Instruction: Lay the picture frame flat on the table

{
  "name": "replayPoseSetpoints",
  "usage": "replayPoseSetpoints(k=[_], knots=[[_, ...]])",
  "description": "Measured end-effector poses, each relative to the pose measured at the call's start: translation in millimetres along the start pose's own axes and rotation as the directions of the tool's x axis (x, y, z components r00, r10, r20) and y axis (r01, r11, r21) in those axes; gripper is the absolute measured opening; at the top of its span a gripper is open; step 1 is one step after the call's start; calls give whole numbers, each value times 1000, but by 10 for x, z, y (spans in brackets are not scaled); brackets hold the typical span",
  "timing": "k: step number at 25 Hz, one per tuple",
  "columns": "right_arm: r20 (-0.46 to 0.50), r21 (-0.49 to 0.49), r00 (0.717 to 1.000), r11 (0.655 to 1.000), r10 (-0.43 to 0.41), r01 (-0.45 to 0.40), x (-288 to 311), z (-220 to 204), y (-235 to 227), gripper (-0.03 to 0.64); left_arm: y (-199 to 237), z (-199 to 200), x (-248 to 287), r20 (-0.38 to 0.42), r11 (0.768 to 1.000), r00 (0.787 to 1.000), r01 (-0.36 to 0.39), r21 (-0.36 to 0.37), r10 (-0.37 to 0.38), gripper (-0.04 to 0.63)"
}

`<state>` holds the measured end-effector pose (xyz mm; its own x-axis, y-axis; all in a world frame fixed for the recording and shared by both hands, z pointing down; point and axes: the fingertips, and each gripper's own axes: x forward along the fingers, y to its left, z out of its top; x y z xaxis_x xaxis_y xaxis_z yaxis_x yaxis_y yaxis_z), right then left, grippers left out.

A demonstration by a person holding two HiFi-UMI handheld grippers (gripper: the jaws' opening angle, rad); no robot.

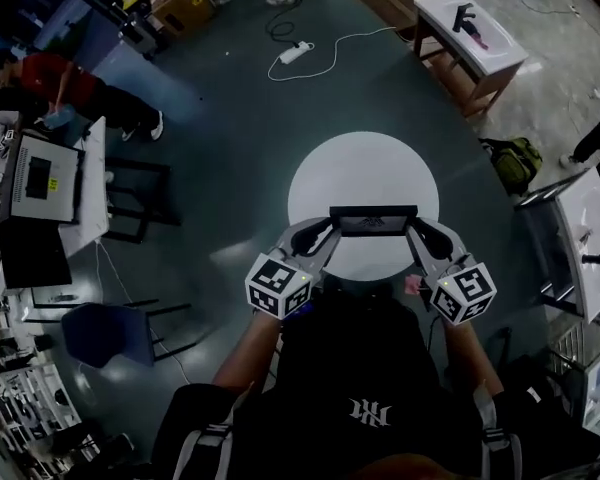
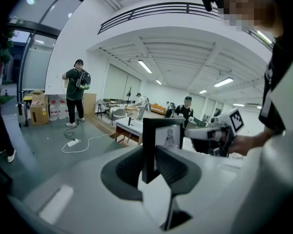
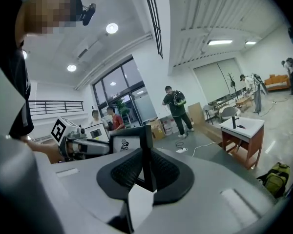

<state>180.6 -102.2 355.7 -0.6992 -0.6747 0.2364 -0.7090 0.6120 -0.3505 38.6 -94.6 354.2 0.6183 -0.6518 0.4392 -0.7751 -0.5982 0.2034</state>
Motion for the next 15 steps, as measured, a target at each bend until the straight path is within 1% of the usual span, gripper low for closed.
replayPoseSetpoints(k=[4, 6, 10, 15], knots=[[-54, 58, 998, 998, 15, -12, 341, -262, -96, 51, 351, -187, 164, -30, 999, 999, -28, -32, 27, 75], [-86, 75, 996, 997, 13, -7, 443, -439, -189, 51, 439, -330, 278, -50, 999, 998, -36, -41, 34, 75], [-141, 121, 990, 993, 9, 8, 570, -801, -301, 51, 525, -690, 396, -102, 996, 995, -27, -82, 19, 75], [-197, 155, 980, 988, 10, 21, 912, -1214, -427, 51, 852, -1132, 595, -139, 991, 990, -30, -130, 12, 75]])
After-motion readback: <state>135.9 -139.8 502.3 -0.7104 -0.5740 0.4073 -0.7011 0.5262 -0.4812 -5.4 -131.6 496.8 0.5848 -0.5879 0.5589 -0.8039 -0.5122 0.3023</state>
